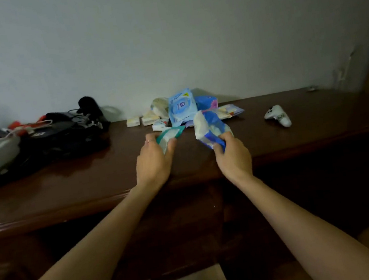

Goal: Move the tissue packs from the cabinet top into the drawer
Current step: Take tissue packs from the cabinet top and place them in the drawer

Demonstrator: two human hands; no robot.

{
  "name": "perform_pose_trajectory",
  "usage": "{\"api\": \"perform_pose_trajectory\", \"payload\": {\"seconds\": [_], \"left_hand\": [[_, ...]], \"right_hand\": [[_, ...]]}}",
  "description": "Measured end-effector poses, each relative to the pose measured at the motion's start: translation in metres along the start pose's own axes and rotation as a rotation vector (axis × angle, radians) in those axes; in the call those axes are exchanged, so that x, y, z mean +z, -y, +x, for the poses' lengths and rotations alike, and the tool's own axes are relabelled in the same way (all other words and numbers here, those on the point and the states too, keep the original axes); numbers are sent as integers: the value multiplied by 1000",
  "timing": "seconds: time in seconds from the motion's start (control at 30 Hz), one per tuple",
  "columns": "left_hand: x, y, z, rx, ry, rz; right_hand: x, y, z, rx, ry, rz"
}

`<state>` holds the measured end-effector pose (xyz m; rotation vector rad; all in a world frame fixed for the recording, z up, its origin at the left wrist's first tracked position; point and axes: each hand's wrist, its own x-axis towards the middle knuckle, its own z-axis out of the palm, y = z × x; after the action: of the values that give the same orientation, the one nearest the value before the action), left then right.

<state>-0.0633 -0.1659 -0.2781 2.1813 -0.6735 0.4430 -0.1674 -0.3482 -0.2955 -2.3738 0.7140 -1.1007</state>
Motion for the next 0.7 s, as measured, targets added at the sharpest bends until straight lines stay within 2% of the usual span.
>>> {"api": "perform_pose_trajectory", "payload": {"seconds": [0.07, 0.13, 0.2, 0.3, 0.4, 0.53, 0.67, 0.7], "left_hand": [[-21, 5, -43, 13, -149, -125], [-35, 15, -90, 4, -216, -241], [-41, 32, -137, -98, -269, -361], [-37, 68, -199, -318, -312, -500], [-24, 111, -248, -530, -148, -620], [1, 166, -296, -995, 138, -851], [23, 203, -337, -1300, 108, -936], [27, 208, -344, -1363, 93, -943]], "right_hand": [[9, 16, -56, -166, -137, 123], [24, 24, -114, -339, -198, 160], [40, 23, -166, -454, -140, 145], [57, 10, -226, -550, 89, 108], [67, -9, -266, -651, 317, 93], [82, -22, -295, -660, 526, 83], [112, -35, -323, -707, 596, 64], [122, -36, -333, -642, 591, 25]]}}
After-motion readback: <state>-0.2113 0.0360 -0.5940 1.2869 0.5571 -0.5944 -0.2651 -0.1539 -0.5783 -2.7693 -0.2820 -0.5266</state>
